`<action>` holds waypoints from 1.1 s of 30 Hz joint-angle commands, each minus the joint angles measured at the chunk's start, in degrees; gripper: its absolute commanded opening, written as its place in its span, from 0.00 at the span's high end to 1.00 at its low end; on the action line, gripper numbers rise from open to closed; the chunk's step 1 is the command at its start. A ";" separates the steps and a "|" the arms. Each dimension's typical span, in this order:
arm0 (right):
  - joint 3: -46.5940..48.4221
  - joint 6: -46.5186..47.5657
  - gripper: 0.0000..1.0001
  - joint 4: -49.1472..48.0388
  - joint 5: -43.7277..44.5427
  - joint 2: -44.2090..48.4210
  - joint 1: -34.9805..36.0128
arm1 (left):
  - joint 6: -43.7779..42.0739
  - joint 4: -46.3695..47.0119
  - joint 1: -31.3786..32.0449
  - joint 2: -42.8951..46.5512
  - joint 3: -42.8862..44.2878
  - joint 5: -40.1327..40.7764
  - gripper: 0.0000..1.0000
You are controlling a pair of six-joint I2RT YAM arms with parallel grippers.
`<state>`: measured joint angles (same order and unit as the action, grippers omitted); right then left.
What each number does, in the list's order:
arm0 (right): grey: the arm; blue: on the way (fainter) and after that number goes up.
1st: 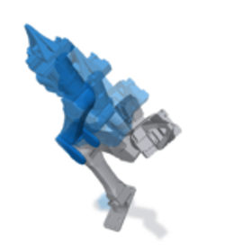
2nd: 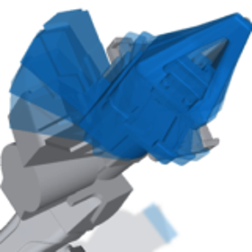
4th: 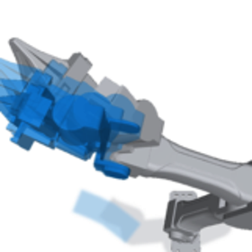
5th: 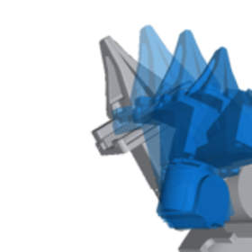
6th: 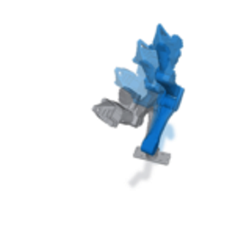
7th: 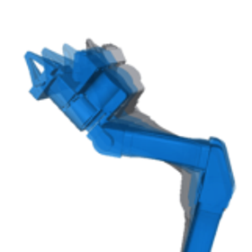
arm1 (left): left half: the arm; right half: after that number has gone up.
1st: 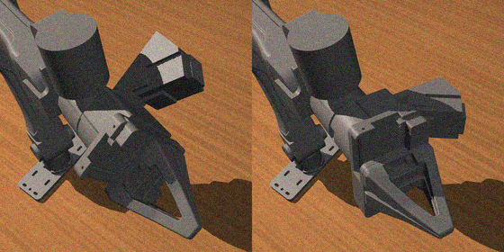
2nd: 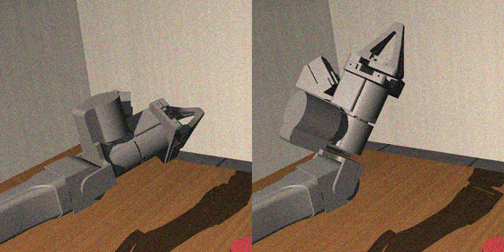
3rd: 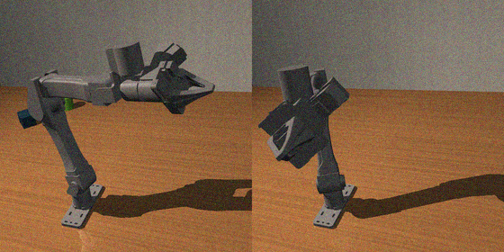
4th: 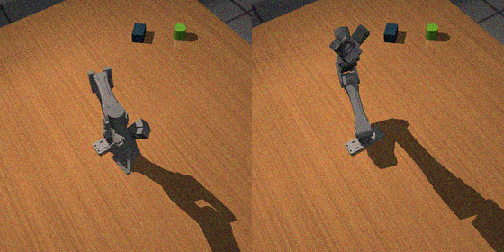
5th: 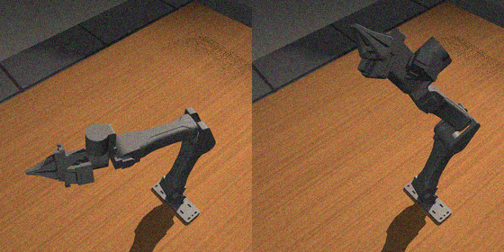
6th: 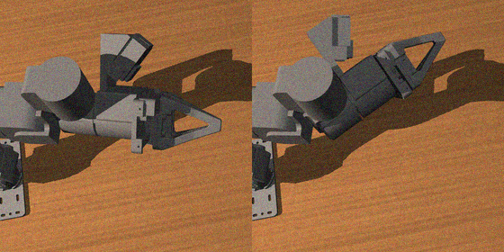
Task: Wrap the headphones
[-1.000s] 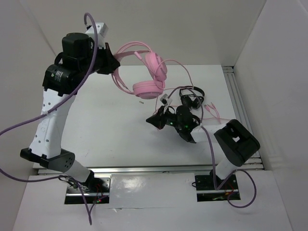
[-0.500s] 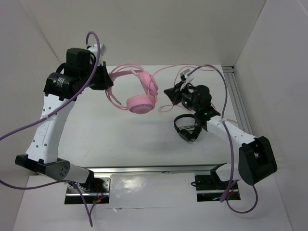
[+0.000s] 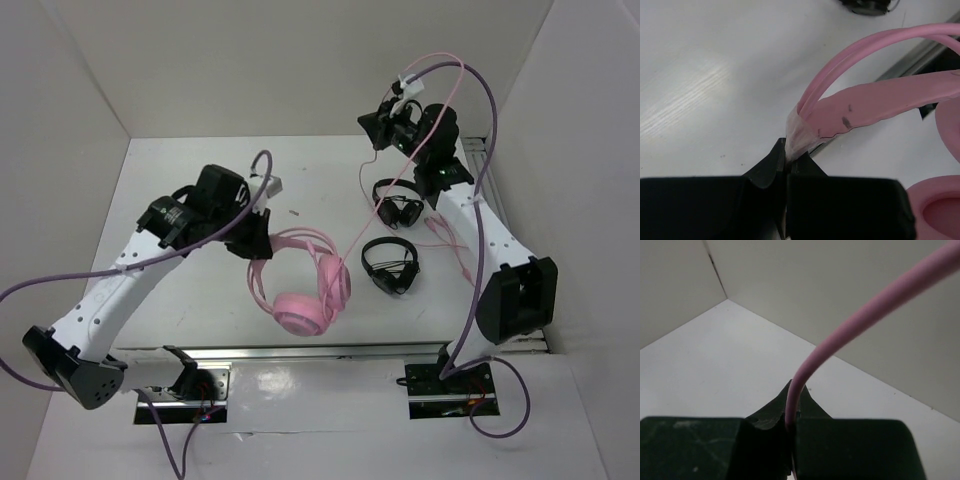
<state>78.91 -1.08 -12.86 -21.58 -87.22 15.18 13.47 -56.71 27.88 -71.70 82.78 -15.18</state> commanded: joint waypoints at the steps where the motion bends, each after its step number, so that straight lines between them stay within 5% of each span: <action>1: 6.33 2.66 1.00 7.14 -4.34 -3.65 -0.41 | -0.12 3.71 4.54 1.75 -1.30 -3.37 1.00; 14: 24.44 8.29 1.00 25.61 1.72 -17.90 4.60 | -2.05 0.46 20.37 -8.89 4.49 9.37 1.00; 20: 11.98 4.17 1.00 16.56 0.40 -15.27 1.70 | -0.03 -0.77 17.91 -3.98 7.12 17.89 1.00; 33: 2.65 -1.47 1.00 9.26 0.15 -15.17 -0.85 | 3.05 -7.63 16.15 1.74 16.43 25.98 1.00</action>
<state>81.76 -0.25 2.09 -20.36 -104.79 15.11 12.88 -64.18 44.31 -71.92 95.35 9.56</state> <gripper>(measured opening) 0.022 0.090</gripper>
